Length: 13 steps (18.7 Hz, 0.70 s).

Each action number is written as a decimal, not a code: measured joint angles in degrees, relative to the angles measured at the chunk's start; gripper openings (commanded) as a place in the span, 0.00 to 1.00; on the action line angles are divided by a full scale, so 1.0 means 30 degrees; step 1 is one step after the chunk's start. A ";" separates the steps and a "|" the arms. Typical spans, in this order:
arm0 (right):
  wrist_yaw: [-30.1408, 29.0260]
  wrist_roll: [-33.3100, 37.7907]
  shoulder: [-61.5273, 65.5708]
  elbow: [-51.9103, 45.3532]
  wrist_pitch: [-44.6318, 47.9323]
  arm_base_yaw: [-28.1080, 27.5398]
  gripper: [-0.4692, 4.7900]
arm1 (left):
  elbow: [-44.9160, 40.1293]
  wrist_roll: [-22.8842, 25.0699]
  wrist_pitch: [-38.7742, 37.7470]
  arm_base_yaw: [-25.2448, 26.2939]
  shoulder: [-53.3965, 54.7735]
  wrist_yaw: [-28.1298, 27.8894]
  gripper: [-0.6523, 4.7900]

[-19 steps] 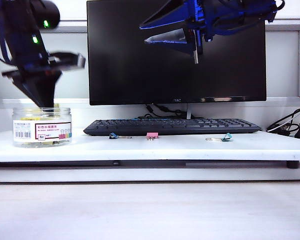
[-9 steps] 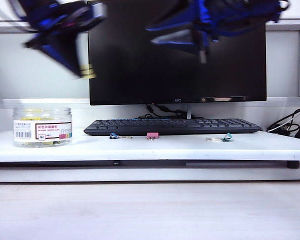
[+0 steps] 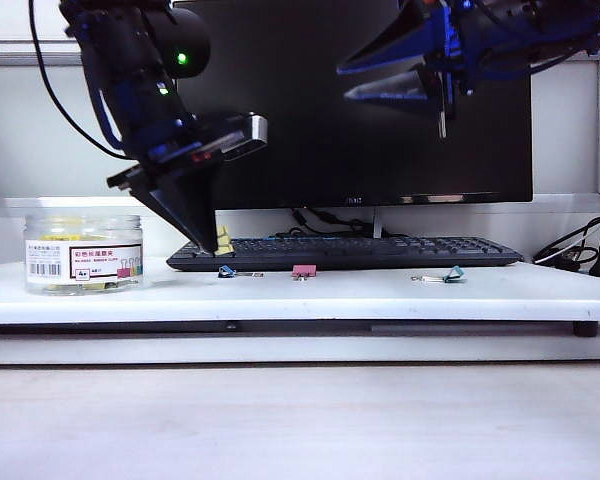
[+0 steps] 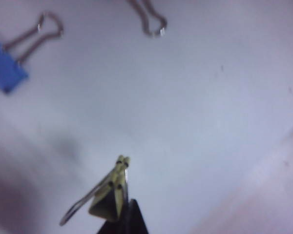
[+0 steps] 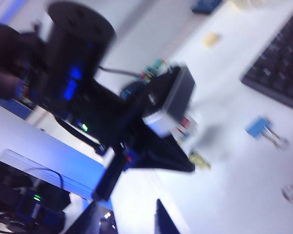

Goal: Take the clips out of the round transparent plastic box and place them on the table.

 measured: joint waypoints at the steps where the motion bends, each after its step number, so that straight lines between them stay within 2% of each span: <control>1: 0.0233 -0.0546 0.0000 0.0000 -0.0663 0.0000 0.37 | 0.0007 0.0000 0.0437 0.0000 0.0189 0.0000 0.11; 5: 0.0459 -0.1086 0.0000 0.0007 -0.1173 0.0000 0.37 | 0.0007 0.0000 0.0984 0.0000 0.0962 0.0007 0.13; 6: 0.0452 -0.1086 0.0000 0.0007 -0.1188 0.0000 0.37 | 0.0007 0.0000 0.0984 0.0000 0.1260 -0.0015 0.17; 8: 0.0459 -0.1086 0.0000 0.0007 -0.1217 0.0000 0.37 | 0.0015 -0.0029 0.1042 -0.0007 0.1450 0.0000 0.18; 10: 0.0459 -0.1086 0.0000 0.0000 -0.1209 0.0051 0.37 | 0.0036 -0.0080 0.1188 -0.0007 0.1486 0.0000 0.41; 13: 0.0459 -0.1086 0.0000 0.0000 -0.1209 0.0073 0.37 | 0.0714 -0.0240 0.0918 -0.0007 0.1566 0.0007 0.41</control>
